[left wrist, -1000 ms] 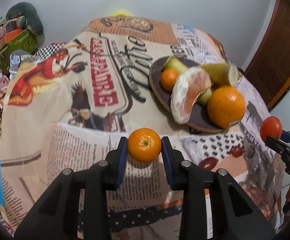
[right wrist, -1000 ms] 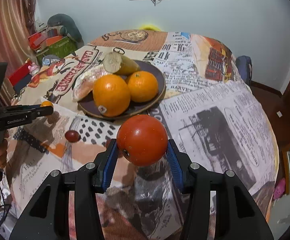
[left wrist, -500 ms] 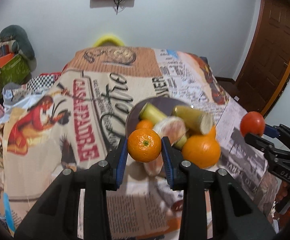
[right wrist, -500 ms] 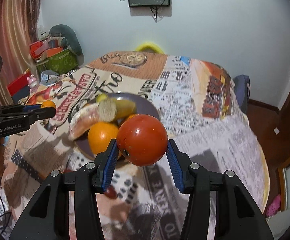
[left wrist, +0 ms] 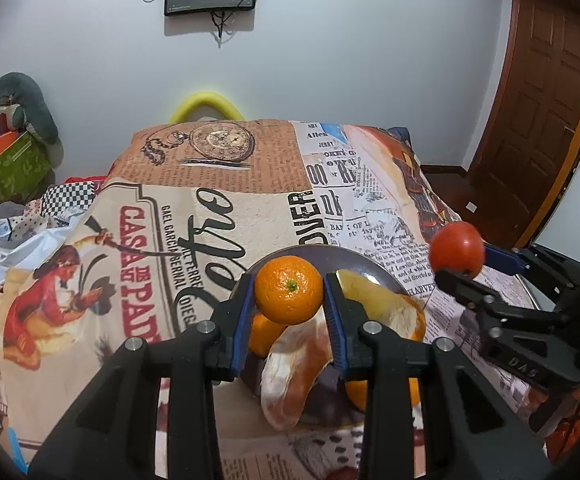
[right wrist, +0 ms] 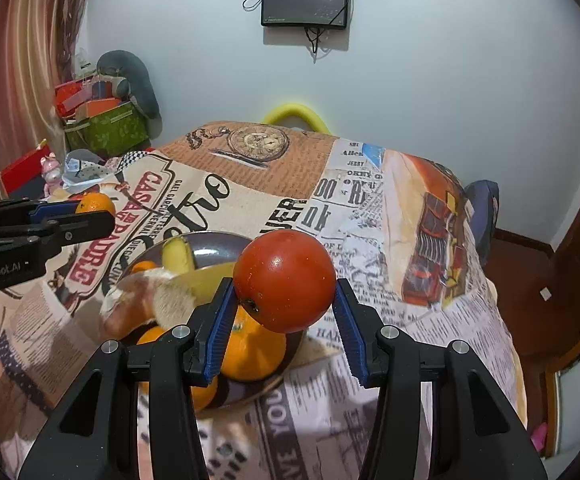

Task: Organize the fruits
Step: 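Carry the tangerine and tomato onto the plate and open both tools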

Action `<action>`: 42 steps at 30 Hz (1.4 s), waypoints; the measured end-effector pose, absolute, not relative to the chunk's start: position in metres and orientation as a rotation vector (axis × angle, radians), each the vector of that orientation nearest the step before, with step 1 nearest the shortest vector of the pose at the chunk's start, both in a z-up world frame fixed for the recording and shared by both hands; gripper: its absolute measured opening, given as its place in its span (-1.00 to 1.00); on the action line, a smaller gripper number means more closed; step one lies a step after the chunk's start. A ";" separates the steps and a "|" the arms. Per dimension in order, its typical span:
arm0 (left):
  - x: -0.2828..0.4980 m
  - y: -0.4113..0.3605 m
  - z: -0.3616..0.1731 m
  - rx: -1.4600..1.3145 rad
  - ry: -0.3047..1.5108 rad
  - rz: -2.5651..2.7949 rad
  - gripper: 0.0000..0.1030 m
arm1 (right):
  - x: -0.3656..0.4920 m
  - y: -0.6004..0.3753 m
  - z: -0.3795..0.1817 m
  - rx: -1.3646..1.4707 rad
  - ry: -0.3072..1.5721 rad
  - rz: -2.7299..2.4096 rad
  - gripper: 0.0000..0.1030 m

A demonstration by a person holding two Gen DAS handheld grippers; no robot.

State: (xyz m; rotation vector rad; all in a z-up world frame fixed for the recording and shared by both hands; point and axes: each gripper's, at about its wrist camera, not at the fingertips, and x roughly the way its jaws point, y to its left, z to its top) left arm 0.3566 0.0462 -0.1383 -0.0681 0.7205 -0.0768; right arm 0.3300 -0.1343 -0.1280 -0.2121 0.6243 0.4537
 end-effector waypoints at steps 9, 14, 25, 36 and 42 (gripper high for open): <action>0.389 0.038 -0.160 -0.073 0.769 -0.077 -0.35 | 0.350 -0.120 -0.145 -0.255 0.656 0.477 -0.12; 0.403 0.033 -0.169 -0.074 0.790 -0.075 -0.35 | 0.358 -0.116 -0.152 -0.263 0.677 0.487 -0.12; 0.422 0.029 -0.183 -0.089 0.833 -0.089 -0.35 | 0.369 -0.120 -0.159 -0.220 0.733 0.540 -0.11; 0.417 0.033 -0.181 -0.089 0.828 -0.067 0.00 | 0.365 -0.122 -0.158 -0.239 0.723 0.533 0.02; 0.404 0.031 -0.172 -0.047 0.808 -0.046 0.00 | 0.358 -0.125 -0.155 -0.253 0.716 0.531 0.03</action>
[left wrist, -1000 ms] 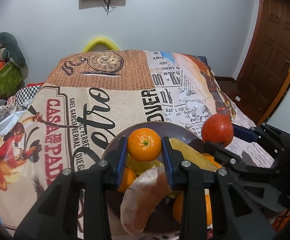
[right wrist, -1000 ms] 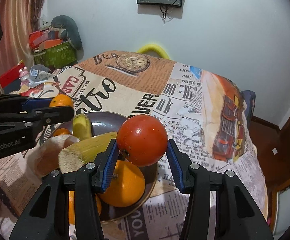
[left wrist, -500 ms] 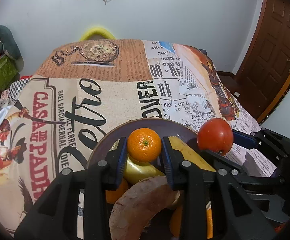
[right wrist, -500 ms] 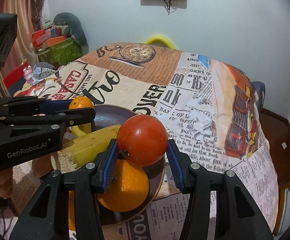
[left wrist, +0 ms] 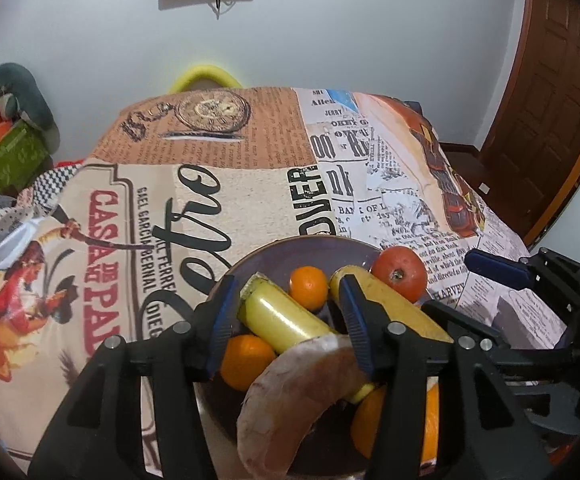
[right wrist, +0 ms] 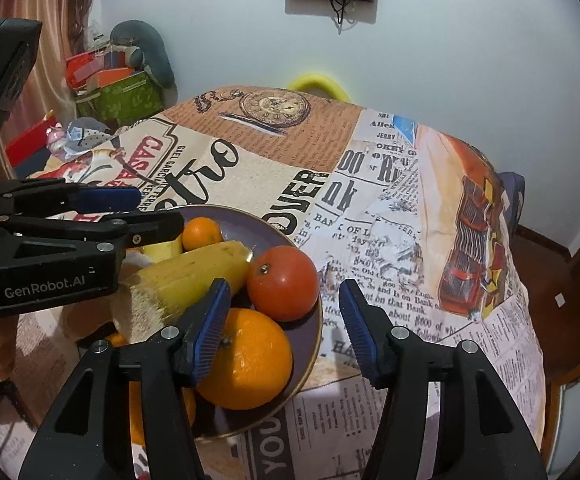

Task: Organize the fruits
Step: 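Withdraw both tools from the plate toward the grapes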

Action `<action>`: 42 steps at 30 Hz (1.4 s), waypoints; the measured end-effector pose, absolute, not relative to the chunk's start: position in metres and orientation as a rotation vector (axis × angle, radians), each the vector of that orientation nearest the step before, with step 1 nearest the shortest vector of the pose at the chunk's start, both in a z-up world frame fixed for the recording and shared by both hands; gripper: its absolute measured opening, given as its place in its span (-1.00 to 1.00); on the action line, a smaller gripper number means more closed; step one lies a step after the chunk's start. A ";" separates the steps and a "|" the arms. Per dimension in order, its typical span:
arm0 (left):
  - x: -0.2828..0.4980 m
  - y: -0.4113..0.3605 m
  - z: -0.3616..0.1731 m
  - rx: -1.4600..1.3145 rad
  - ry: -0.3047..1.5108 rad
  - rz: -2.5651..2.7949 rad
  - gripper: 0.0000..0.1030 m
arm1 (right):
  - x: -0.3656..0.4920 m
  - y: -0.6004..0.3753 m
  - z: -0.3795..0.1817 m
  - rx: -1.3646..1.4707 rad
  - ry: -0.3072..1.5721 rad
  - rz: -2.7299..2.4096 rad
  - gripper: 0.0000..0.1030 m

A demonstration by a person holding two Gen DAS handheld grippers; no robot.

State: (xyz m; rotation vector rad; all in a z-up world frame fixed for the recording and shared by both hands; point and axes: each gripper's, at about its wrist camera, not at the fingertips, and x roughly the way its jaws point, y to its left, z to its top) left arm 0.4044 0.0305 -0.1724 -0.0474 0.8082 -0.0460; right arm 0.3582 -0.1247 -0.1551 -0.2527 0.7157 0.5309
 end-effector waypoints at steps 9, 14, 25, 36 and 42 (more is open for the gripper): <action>0.362 0.036 -0.138 -0.033 0.754 -0.023 0.00 | 0.326 -0.143 -0.128 -0.200 0.682 0.514 0.03; 0.328 0.041 -0.114 -0.026 0.713 -0.006 0.00 | 0.298 -0.148 -0.111 -0.171 0.653 0.514 0.03; 0.256 0.053 -0.083 -0.042 0.672 0.009 0.05 | 0.242 -0.155 -0.087 -0.151 0.609 0.502 0.04; 0.220 0.053 -0.110 -0.053 0.746 -0.016 0.15 | 0.204 -0.159 -0.100 -0.166 0.639 0.463 0.05; 0.212 0.044 -0.140 -0.051 0.799 -0.027 0.15 | 0.189 -0.161 -0.124 -0.153 0.697 0.461 0.05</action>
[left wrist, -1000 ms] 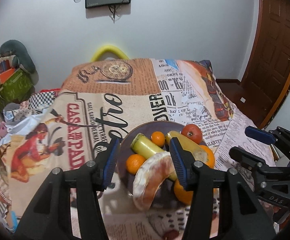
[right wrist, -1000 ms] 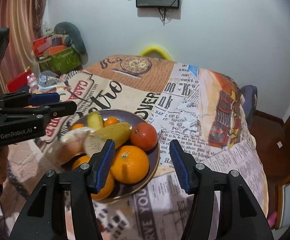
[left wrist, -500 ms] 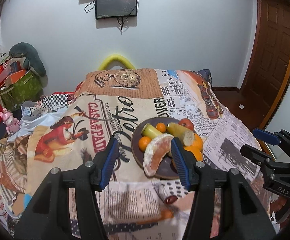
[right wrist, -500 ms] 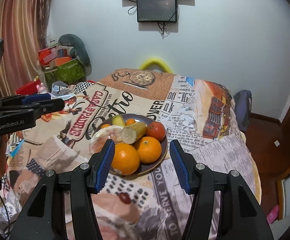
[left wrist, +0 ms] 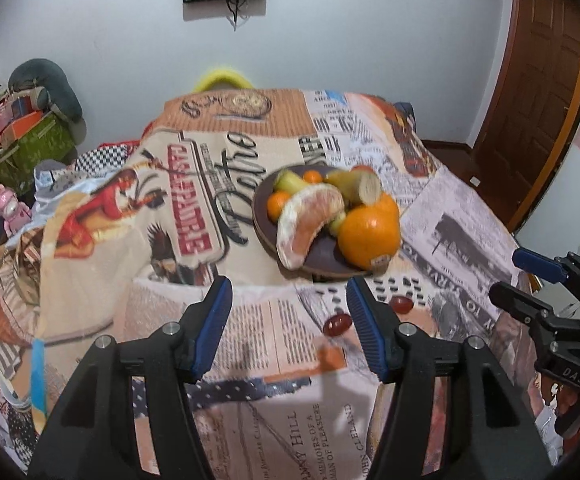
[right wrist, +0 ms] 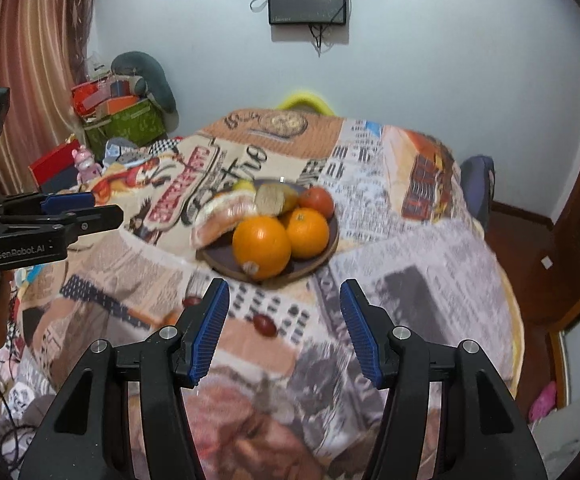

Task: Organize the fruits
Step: 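Withdraw both tools from the plate toward the grapes, then grasp a dark red grape with the left tool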

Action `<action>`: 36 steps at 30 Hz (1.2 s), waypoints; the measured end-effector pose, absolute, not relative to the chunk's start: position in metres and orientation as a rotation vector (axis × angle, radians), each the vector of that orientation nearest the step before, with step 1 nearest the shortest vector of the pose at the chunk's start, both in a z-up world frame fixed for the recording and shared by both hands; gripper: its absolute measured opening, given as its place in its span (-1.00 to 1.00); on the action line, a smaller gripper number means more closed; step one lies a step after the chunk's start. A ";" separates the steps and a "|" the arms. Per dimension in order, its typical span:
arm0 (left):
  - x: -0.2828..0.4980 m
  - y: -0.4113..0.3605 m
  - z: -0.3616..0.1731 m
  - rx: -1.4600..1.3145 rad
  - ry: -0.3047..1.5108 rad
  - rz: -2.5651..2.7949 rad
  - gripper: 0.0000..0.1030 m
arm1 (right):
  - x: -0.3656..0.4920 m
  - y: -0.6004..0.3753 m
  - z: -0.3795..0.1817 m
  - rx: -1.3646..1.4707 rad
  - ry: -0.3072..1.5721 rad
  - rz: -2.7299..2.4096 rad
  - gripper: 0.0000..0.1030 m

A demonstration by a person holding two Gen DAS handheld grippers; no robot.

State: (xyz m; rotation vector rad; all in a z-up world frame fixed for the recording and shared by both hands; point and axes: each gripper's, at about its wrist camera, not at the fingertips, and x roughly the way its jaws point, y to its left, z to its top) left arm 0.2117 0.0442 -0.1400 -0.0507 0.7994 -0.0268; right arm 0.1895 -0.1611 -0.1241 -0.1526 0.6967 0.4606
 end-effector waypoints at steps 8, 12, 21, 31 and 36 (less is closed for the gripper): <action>0.227 0.025 -0.186 -0.065 0.900 -0.082 0.02 | 0.193 -0.160 -0.156 -0.150 0.775 0.469 0.05; 0.238 0.016 -0.208 -0.065 0.952 -0.105 -0.04 | 0.201 -0.160 -0.169 -0.125 0.810 0.479 0.05; 0.260 0.009 -0.239 -0.077 1.011 -0.141 -0.19 | 0.220 -0.152 -0.194 -0.130 0.863 0.491 0.05; 0.262 0.010 -0.238 -0.116 0.999 -0.199 -0.63 | 0.234 -0.137 -0.207 -0.152 0.883 0.528 -0.12; 0.261 0.012 -0.236 -0.111 0.991 -0.184 -0.64 | 0.239 -0.132 -0.210 -0.158 0.895 0.536 -0.31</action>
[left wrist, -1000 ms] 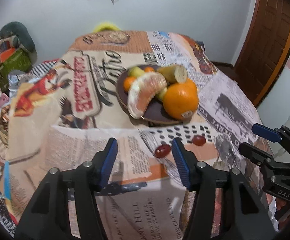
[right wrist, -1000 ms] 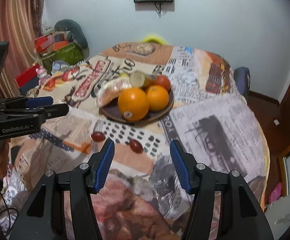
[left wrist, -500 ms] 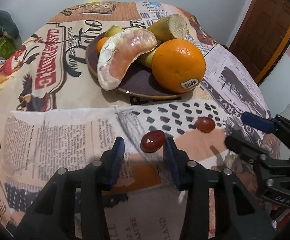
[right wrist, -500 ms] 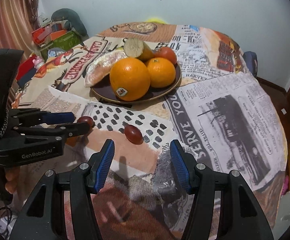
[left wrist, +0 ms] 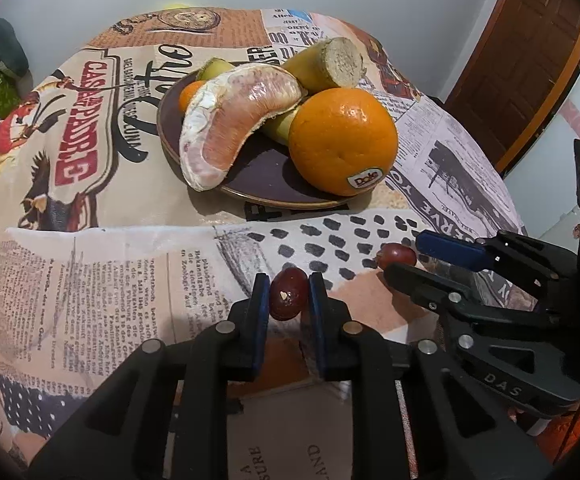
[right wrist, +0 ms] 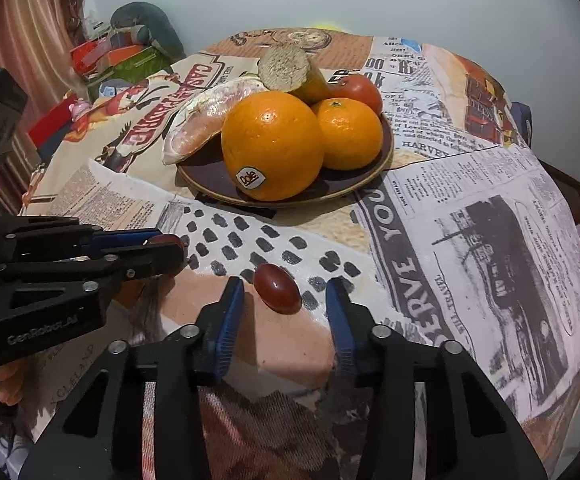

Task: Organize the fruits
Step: 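Grasp a dark red grape with the left tool, then carry the grape over the plate and release it with the left tool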

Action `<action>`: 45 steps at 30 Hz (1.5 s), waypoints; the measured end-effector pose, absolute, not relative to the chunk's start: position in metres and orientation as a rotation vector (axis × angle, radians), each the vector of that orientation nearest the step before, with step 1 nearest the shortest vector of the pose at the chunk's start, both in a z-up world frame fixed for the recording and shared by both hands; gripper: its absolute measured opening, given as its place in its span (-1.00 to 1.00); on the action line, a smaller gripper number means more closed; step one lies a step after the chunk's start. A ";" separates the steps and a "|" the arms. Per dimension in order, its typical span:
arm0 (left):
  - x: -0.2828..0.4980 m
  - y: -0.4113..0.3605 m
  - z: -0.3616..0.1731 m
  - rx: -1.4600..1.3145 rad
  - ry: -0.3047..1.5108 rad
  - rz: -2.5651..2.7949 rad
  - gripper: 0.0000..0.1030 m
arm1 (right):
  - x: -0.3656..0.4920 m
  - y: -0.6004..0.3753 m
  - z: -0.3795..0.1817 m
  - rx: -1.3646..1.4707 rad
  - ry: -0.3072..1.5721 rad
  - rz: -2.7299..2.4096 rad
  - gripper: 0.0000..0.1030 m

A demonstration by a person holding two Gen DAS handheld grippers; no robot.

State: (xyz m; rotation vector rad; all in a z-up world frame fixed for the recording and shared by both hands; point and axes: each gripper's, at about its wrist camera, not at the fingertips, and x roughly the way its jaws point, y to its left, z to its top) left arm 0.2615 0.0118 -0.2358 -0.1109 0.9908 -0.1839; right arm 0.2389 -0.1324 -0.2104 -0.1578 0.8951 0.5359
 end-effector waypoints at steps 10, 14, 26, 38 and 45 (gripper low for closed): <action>0.259 0.019 -0.225 -0.120 0.967 -0.161 -0.64 | 0.237 -0.132 -0.207 -0.150 0.896 0.551 -0.58; 0.255 0.018 -0.219 -0.111 0.954 -0.160 -0.64 | 0.235 -0.132 -0.199 -0.149 0.878 0.545 -0.58; 0.256 0.025 -0.189 -0.089 0.878 -0.138 -0.64 | 0.235 -0.134 -0.173 -0.155 0.814 0.525 -0.58; 0.277 0.042 -0.171 -0.085 0.819 -0.108 -0.64 | 0.254 -0.121 -0.148 -0.157 0.737 0.543 -0.58; 0.288 0.059 -0.167 -0.095 0.799 -0.096 -0.64 | 0.267 -0.097 -0.141 -0.169 0.709 0.586 -0.58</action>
